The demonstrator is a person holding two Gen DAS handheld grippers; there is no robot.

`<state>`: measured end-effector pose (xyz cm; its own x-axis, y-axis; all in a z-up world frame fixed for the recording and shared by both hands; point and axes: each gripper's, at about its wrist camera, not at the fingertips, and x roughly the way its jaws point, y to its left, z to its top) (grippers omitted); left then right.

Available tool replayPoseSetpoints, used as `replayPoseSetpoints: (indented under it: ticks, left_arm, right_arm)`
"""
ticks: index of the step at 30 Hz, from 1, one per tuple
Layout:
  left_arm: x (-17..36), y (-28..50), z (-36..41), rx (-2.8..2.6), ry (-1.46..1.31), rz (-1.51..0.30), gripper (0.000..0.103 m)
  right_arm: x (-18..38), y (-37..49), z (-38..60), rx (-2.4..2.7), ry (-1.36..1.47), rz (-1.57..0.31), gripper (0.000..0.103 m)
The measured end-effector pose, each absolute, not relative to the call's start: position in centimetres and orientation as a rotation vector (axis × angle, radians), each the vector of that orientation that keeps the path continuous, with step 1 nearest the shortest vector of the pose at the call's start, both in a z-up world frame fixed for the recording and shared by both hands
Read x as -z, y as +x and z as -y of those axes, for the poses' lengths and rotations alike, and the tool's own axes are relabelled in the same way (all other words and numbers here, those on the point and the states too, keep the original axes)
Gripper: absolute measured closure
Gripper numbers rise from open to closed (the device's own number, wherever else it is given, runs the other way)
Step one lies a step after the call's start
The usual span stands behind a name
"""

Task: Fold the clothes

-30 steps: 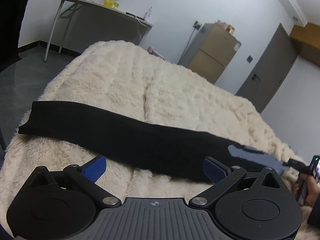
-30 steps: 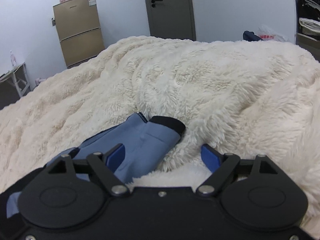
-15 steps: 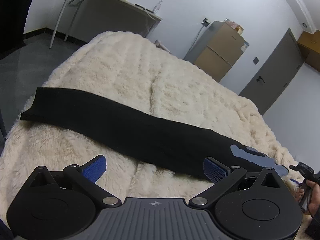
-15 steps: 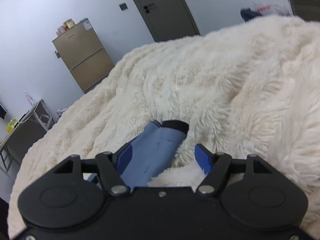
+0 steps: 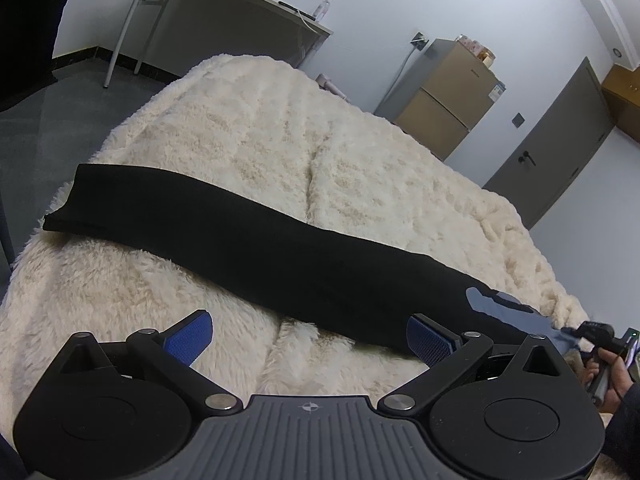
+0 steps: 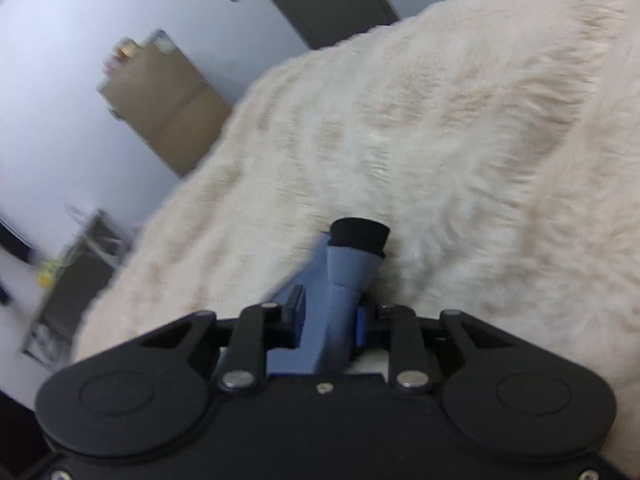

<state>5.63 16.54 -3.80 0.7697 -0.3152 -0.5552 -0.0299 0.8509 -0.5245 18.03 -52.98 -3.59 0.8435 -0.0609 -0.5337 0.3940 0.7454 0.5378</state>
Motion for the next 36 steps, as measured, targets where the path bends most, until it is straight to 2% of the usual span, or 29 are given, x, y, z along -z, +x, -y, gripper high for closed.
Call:
replayPoseSetpoints:
  ticks: [2, 6, 7, 13, 25, 30, 36]
  left_arm:
    - [4.0, 5.8, -16.6, 0.171, -0.548, -0.687, 0.000]
    - [4.2, 5.9, -16.3, 0.168, -0.541, -0.699, 0.000]
    - [4.1, 5.8, -16.4, 0.168, -0.544, -0.688, 0.000]
    - [3.7, 5.1, -17.7, 0.142, -0.612, -0.615, 0.000]
    - [3.0, 3.7, -19.6, 0.118, -0.713, -0.509, 0.000]
    - [2.6, 2.8, -21.0, 0.076, -0.765, -0.427, 0.000]
    - [2.1, 2.1, -22.0, 0.035, -0.786, -0.373, 0.000]
  right_arm:
    - [4.0, 19.3, 52.7, 0.295, 0.638, -0.592, 0.075]
    - [4.1, 19.7, 52.2, 0.370, 0.620, -0.618, 0.096]
    - [3.6, 19.5, 51.8, 0.375, 0.618, -0.593, 0.097]
    - [-2.6, 18.3, 48.7, 0.354, 0.547, -0.371, 0.098]
    - [-7.4, 18.6, 53.5, 0.620, 0.403, -0.305, 0.098]
    - [-12.4, 16.9, 42.4, 0.416, 0.087, -0.153, 0.098]
    - [-15.4, 14.3, 27.2, 0.111, -0.206, -0.088, 0.098]
